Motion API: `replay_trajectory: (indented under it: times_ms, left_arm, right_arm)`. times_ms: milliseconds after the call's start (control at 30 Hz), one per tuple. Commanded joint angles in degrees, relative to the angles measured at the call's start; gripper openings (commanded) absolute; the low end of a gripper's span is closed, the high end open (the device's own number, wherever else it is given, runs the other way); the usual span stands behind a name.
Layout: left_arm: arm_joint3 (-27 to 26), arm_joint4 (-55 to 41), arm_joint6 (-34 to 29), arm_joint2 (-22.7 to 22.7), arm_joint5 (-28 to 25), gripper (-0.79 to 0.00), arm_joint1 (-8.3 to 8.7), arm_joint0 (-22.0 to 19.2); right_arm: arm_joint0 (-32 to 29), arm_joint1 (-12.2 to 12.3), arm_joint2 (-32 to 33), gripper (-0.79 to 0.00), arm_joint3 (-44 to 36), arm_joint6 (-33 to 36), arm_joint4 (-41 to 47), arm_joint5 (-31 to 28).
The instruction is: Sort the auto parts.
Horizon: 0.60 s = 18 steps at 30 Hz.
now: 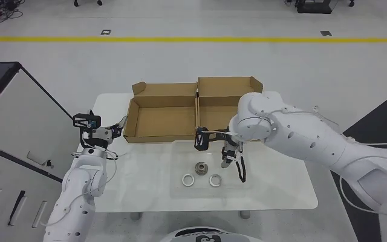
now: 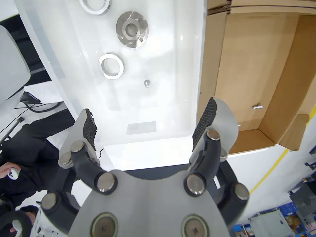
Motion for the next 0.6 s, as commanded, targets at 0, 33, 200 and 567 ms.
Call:
replay_trajectory:
  times_ms: [0,33,200,567]
  left_arm:
    - [0.00,0.00,0.00,0.00,0.00,0.000,0.00,0.00]
    - [0.00,0.00,0.00,0.00,0.00,0.000,0.00,0.00]
    - [0.00,0.00,0.00,0.00,0.00,0.000,0.00,0.00]
    - [0.00,0.00,0.00,0.00,0.00,0.000,0.00,0.00]
  right_arm:
    - [0.52,0.32,-1.57,0.000,0.46,-0.52,0.74,-0.51]
    - [0.73,0.47,-2.55,0.000,1.07,-0.96,1.30,-0.95]
    - [1.47,0.56,-4.44,0.000,2.44,-2.83,2.49,-2.82]
    - [-1.56,-1.60,-5.09,-0.086,5.57,-4.33,0.06,-4.33]
